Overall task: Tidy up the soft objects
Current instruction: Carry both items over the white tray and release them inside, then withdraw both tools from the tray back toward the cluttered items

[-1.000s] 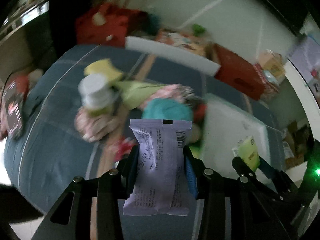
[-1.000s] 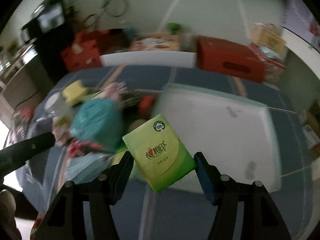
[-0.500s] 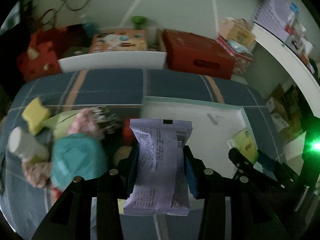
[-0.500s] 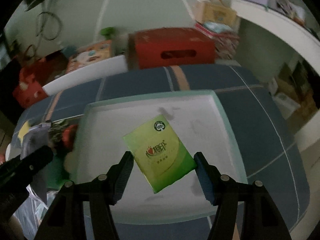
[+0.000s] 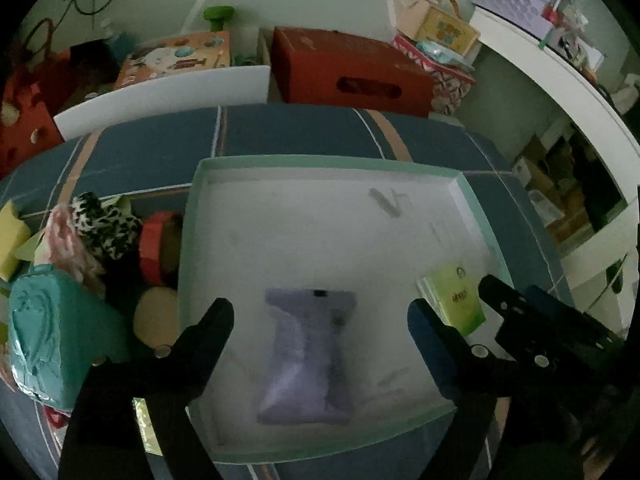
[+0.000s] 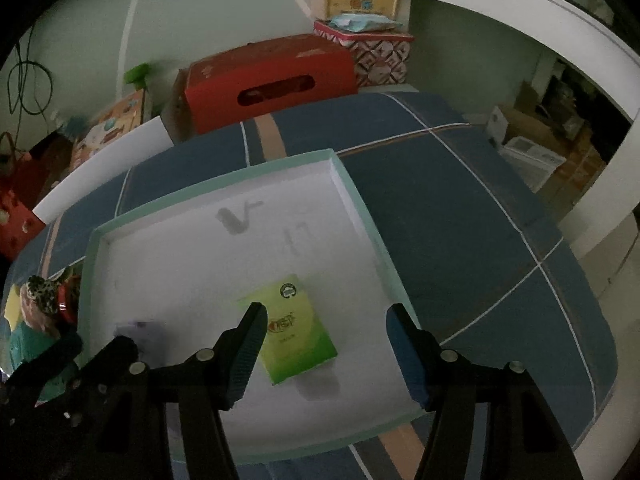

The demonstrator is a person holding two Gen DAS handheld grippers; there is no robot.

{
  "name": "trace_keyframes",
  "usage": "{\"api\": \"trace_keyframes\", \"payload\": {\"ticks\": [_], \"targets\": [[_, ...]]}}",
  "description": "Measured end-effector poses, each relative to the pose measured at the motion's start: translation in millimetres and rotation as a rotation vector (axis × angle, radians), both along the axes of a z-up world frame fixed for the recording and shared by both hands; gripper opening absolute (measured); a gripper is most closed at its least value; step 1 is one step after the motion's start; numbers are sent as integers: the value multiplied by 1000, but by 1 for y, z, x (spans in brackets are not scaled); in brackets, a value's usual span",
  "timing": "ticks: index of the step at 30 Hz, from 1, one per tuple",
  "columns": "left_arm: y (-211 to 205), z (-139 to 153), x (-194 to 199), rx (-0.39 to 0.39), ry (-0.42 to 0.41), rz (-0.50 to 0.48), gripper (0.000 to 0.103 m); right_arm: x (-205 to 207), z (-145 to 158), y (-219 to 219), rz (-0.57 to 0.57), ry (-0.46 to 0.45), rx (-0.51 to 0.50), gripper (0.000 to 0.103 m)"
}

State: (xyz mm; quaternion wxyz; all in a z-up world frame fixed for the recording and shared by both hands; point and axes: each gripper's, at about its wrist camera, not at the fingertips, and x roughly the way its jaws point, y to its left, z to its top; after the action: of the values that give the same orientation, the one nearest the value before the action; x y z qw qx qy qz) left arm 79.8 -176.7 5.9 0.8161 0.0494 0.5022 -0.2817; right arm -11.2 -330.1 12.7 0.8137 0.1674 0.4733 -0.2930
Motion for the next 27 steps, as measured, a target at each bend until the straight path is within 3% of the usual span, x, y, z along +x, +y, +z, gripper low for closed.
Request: {"api": "trace_keyframes", "payload": {"ticks": [5, 21, 27], "targets": [[12, -2, 1, -6, 5, 43, 98, 7, -3, 8, 29, 31, 1, 69], [40, 17, -2, -67, -15, 98, 99, 9, 5, 26, 45, 38, -19, 71], [40, 24, -7, -52, -53, 89, 100, 9, 8, 33, 56, 41, -39, 72]]}}
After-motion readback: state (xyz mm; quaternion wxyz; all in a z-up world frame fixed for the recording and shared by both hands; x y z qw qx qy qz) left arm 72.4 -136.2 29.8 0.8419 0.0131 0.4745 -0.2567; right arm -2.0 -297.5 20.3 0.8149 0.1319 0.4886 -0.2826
